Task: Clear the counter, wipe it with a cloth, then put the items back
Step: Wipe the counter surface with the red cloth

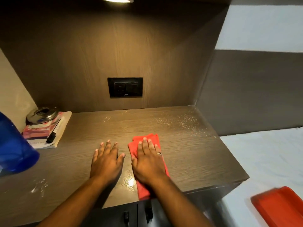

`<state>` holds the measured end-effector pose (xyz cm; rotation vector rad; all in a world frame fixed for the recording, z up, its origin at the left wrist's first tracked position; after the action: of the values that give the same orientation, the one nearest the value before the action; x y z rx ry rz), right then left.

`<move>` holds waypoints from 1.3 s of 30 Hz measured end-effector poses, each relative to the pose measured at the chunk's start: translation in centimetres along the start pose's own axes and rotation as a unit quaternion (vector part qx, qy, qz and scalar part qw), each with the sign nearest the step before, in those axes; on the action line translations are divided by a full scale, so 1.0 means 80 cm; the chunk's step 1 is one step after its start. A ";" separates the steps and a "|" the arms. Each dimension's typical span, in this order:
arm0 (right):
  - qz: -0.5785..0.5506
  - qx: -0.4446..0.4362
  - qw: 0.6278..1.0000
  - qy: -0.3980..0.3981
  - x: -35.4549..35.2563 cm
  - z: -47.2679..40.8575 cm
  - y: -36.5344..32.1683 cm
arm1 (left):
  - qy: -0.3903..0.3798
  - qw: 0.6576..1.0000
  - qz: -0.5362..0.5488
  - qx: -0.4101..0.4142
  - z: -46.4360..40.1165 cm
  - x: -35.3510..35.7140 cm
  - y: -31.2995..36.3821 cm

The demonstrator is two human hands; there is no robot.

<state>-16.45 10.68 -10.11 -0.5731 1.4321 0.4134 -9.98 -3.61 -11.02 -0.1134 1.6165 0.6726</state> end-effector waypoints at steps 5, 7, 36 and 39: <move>-0.014 0.049 0.998 0.024 -0.011 0.013 0.112 | -0.008 1.000 -0.019 0.019 -0.015 -0.001 0.016; -0.025 0.183 0.982 0.041 -0.024 0.035 0.200 | -0.016 0.999 -0.025 0.040 -0.023 0.001 0.027; -0.025 0.241 0.969 0.041 -0.061 -0.109 0.340 | 0.021 0.998 -0.061 0.028 -0.039 0.022 0.034; -0.033 0.274 0.960 0.050 -0.061 -0.171 0.325 | 0.029 0.998 -0.049 0.028 -0.038 0.020 0.036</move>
<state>-43.24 23.66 -8.99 -0.1902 1.5368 -0.0761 -14.26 -2.22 -11.50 -0.1723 1.6732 0.5526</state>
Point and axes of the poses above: each hand's wrist, its own z-axis away from the middle knuckle, its own x-axis out of the palm, y = z × x, the point moved 1 cm from there along -z, towards the middle knuckle, and after that the axes turned 5 degrees about z, right-handed, at the moved point
